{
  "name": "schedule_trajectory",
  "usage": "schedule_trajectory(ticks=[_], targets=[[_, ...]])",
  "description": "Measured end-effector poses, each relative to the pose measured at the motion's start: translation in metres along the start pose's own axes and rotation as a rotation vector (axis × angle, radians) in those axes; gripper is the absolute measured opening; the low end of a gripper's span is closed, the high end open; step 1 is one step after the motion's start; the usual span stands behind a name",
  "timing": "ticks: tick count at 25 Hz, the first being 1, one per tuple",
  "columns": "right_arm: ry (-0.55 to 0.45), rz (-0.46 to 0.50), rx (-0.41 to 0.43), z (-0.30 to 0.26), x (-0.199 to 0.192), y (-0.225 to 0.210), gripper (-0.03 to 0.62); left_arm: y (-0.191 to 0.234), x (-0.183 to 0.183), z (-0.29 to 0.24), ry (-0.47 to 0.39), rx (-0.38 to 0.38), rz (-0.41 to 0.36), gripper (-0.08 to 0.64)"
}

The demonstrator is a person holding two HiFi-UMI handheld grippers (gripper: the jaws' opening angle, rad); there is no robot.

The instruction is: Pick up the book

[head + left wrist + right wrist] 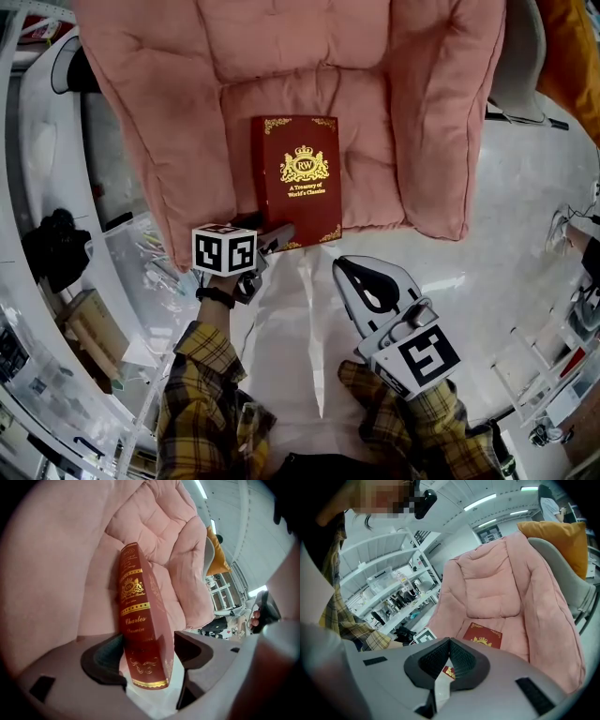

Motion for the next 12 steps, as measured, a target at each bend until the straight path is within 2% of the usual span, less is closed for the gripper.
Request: schedule_trajectory(ticks=[4, 12], targets=[[0.004, -0.008, 0.008, 0.002, 0.001, -0.01, 0.015, -0.021, 0.023, -0.014, 0.004, -0.019, -0.05, 0.339], [0.006, -0.02, 0.003, 0.008, 0.004, -0.02, 0.015, -0.048, 0.048, -0.041, 0.043, -0.026, -0.09, 0.313]])
Point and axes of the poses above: the fingertips, and each gripper's own axes: z backward along the fingers, y to its left, x out of its top, the point moved 8 cm from there along z, backward along the fingers, and after that the axes turned 6 degrees about -x, right-handed, at the moved point
